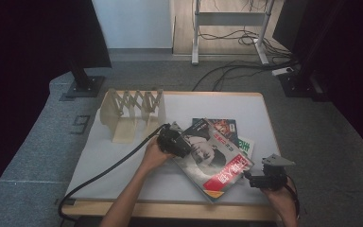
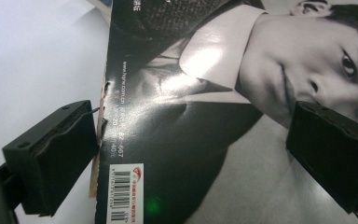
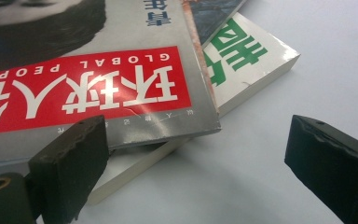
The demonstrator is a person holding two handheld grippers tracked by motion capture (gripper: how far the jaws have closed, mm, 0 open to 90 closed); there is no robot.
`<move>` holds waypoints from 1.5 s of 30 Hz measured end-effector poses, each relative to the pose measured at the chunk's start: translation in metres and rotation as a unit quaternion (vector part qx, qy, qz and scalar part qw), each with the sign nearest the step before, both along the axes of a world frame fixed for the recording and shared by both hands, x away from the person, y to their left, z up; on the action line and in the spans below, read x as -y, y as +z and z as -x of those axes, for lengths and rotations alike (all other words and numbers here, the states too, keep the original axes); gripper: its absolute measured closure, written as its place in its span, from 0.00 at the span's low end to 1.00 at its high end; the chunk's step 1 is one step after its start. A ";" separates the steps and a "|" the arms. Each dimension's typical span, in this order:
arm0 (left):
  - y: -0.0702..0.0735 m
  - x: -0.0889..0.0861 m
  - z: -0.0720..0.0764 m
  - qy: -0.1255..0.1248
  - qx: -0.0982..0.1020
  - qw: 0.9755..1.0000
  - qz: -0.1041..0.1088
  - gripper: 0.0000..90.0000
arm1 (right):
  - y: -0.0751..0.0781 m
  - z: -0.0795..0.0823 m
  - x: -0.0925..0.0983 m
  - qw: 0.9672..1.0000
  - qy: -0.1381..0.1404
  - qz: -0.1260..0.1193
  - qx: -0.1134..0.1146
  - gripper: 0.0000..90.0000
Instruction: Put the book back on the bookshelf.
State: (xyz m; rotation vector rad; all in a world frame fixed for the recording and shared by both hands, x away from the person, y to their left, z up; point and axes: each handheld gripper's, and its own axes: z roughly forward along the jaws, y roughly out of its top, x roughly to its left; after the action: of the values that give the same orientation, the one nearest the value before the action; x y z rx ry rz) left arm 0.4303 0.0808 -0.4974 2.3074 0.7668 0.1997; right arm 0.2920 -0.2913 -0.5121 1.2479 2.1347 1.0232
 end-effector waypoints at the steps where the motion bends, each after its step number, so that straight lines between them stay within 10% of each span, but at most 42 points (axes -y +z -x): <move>1: 0.000 -0.002 0.002 0.003 -0.001 1.000 0.000 0.02 | 0.000 -0.003 0.000 1.000 -0.003 0.000 -0.001 0.06; 32: -0.009 -0.025 0.042 -0.002 -0.032 0.999 0.002 0.01 | 0.003 -0.043 0.005 1.000 -0.030 0.007 -0.006 0.07; 34: -0.009 -0.026 0.045 -0.016 -0.045 0.998 0.037 0.06 | 0.003 -0.046 0.006 0.999 -0.031 0.004 -0.007 0.06; 38: -0.009 -0.022 0.052 -0.019 -0.036 0.999 0.036 0.06 | 0.003 -0.053 0.006 0.999 -0.033 0.003 -0.008 0.06; 45: -0.013 -0.032 0.043 0.019 -0.024 0.999 0.020 0.00 | 0.003 -0.057 0.004 0.999 -0.036 0.003 -0.003 0.07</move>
State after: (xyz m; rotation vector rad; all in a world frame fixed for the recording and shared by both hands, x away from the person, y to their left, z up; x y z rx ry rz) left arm 0.3871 0.1127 -0.5105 2.2691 0.8324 0.1447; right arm 0.3489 -0.2953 -0.5095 1.3175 2.0804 0.9825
